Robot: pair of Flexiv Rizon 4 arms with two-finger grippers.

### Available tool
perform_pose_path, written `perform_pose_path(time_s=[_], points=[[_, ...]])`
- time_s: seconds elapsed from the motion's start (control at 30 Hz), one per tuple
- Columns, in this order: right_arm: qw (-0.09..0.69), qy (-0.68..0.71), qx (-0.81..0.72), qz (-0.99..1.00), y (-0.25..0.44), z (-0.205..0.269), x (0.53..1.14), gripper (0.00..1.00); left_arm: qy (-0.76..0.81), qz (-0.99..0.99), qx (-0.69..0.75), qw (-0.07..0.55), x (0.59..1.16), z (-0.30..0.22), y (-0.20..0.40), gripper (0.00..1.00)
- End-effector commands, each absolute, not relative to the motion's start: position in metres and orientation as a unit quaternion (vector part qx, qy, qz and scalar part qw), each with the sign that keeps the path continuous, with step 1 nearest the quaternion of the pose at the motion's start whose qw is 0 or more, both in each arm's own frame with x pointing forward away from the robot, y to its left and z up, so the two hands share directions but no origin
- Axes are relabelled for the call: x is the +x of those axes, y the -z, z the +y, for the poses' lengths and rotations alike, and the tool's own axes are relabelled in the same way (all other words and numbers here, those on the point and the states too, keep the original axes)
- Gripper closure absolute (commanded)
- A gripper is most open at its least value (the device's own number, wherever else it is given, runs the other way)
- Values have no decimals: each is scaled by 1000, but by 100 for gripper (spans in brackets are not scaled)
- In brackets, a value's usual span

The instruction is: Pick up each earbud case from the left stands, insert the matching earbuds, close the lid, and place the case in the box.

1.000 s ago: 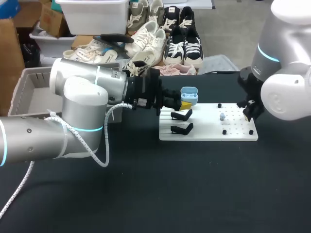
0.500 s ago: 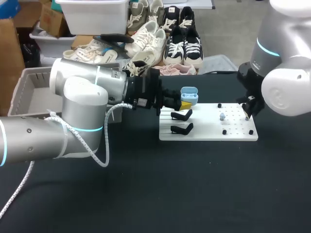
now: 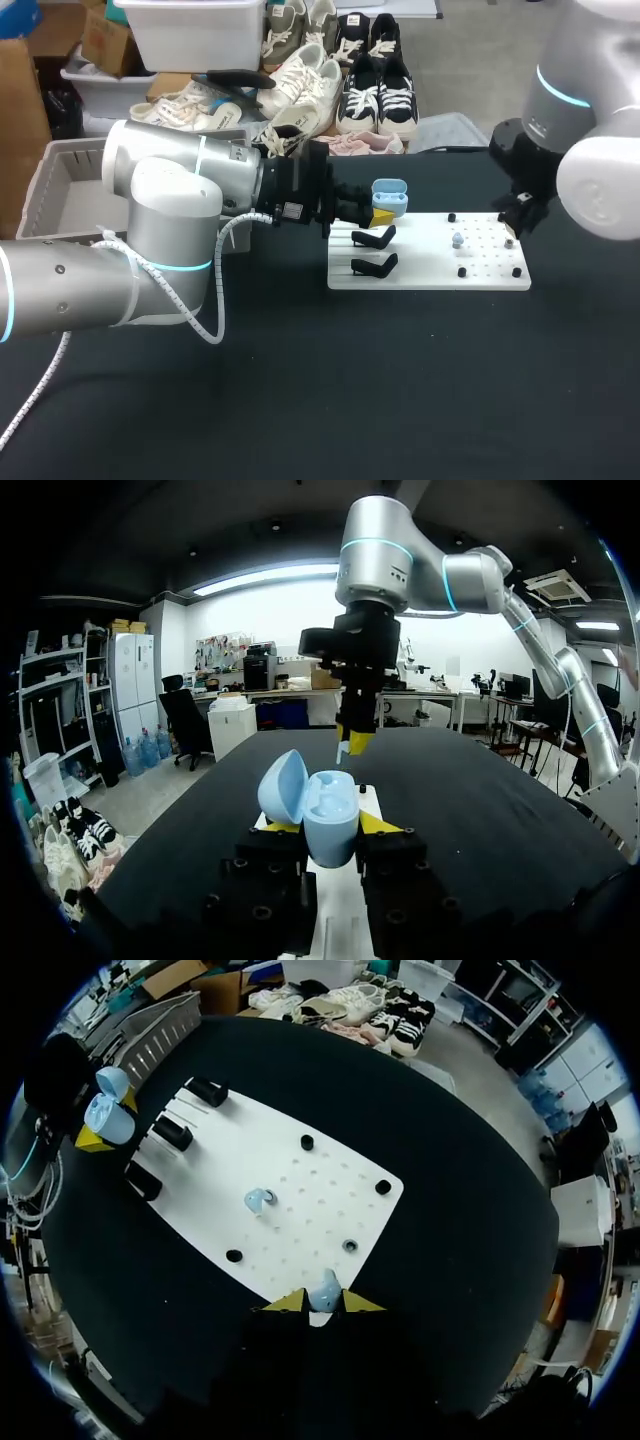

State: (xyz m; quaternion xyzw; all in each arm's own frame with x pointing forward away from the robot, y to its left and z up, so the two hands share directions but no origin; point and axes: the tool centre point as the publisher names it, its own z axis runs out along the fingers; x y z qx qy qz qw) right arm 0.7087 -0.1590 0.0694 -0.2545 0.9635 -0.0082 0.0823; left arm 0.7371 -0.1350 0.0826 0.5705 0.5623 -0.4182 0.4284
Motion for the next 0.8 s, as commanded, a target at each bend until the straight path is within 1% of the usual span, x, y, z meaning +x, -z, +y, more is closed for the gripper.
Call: perform_pose_path(time_s=[0.03,0.73,0.8], points=[[90,8,-254,963,-70,-162,702,100,418,562,570,429,737,-135,-82,100],[90,8,-254,963,-70,-162,702,100,418,562,570,429,737,-135,-82,100],[87,-8,-239,967,-73,-155,701,100,418,562,570,429,737,-135,-82,100]])
